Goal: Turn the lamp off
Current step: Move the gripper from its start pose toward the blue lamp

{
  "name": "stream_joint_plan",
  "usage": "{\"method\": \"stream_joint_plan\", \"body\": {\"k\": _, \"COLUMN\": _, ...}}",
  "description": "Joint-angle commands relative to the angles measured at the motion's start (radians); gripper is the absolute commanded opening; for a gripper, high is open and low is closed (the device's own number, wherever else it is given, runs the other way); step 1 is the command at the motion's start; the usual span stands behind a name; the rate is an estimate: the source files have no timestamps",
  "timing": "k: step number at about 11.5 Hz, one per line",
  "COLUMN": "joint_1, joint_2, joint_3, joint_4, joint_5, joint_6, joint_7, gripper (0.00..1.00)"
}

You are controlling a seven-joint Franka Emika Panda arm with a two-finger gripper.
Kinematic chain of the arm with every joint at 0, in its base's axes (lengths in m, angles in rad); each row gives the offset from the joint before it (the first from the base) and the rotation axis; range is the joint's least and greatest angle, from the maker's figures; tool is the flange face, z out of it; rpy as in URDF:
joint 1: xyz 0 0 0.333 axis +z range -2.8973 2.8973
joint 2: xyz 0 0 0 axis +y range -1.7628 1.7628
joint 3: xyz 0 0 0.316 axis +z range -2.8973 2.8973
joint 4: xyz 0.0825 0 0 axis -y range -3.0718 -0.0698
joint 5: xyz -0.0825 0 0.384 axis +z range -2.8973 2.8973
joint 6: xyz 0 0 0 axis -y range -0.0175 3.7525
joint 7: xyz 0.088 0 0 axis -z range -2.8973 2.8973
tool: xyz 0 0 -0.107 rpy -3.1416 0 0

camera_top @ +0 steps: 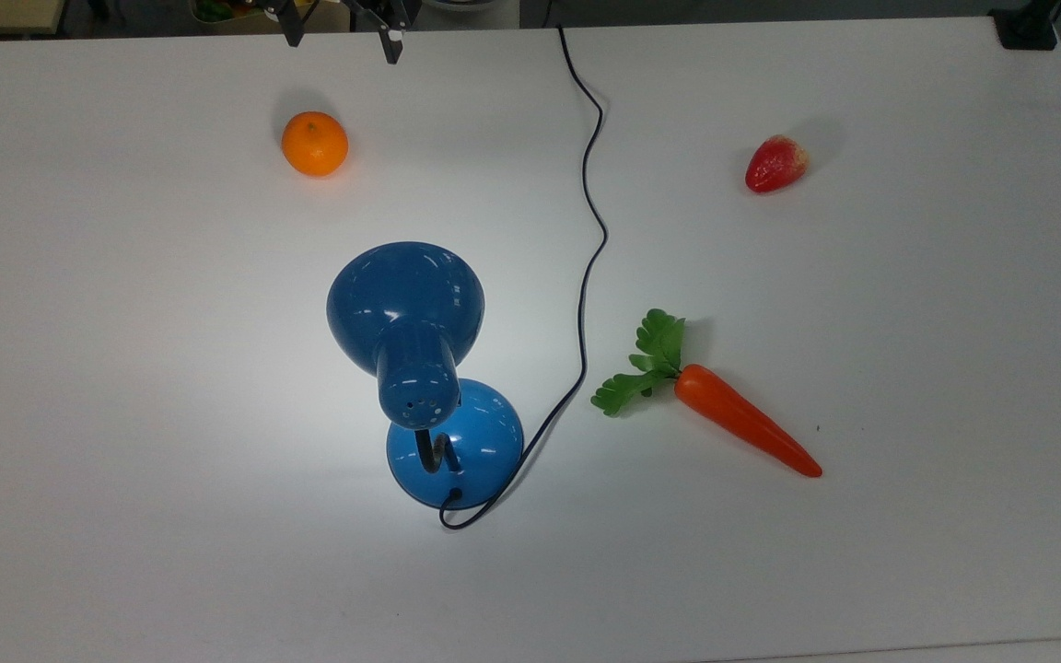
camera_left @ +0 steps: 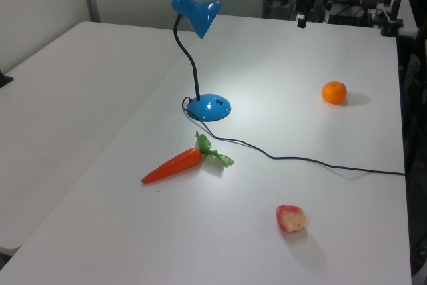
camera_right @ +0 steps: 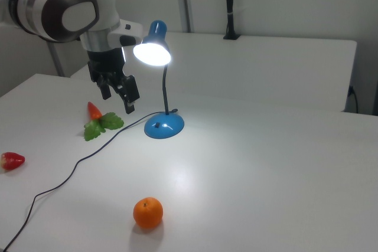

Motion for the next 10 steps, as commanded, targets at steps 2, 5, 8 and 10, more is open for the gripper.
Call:
{"method": "stream_joint_plan", "body": {"k": 2, "joint_1": 0.01, "joint_2": -0.008, "joint_3": -0.013, "joint_4": 0.023, "joint_5": 0.027, "joint_6": -0.057, "joint_7": -0.007, "gripper": 1.0}}
{"method": "stream_joint_plan", "body": {"k": 5, "joint_1": 0.018, "joint_2": -0.002, "joint_3": -0.012, "joint_4": 0.024, "joint_5": 0.03, "joint_6": -0.048, "joint_7": -0.018, "gripper": 1.0}}
{"method": "stream_joint_plan", "body": {"k": 8, "joint_1": 0.04, "joint_2": 0.012, "joint_3": -0.01, "joint_4": 0.024, "joint_5": 0.007, "joint_6": -0.045, "joint_7": -0.032, "gripper": 0.8}}
{"method": "stream_joint_plan", "body": {"k": 10, "joint_1": 0.041, "joint_2": 0.013, "joint_3": -0.01, "joint_4": 0.023, "joint_5": 0.024, "joint_6": -0.043, "joint_7": -0.081, "gripper": 0.24}}
